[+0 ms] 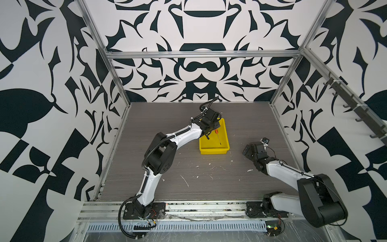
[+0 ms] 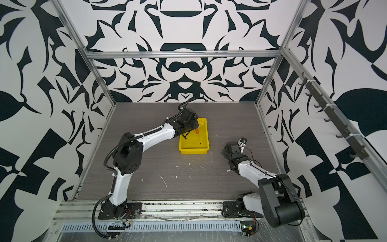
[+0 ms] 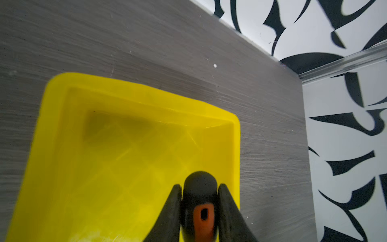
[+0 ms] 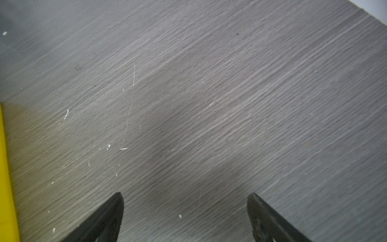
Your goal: Put the screwdriver in the bin
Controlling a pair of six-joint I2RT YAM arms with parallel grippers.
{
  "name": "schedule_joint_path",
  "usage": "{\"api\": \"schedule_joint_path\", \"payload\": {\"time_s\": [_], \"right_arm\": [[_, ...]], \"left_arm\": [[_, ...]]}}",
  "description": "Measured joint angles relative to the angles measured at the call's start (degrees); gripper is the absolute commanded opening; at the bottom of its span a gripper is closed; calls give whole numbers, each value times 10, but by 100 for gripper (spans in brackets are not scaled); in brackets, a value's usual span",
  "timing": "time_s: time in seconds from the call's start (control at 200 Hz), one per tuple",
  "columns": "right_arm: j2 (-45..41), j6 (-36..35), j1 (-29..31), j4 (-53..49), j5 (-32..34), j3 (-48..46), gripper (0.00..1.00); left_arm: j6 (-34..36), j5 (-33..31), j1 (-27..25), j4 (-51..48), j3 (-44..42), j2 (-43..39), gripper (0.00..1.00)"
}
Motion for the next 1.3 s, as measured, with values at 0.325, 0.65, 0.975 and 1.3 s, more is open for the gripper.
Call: {"api": "schedule_joint_path", "payload": {"time_s": [0.325,0.65,0.975,1.3], "right_arm": [[9,0,0,0,-2,4,95],[9,1,0,0,-2,7,95],[10,1,0,-1,-2,7,95],[10,2,8,-6,7,7,95]], "left_arm": [[-10,5,0,-17,-23,0,42],[17,4,1,-39,-10,-7,67],[142,-103,8,-28,-180,-259,72],[211,-137,225,-26,-466,-475,84]]}}
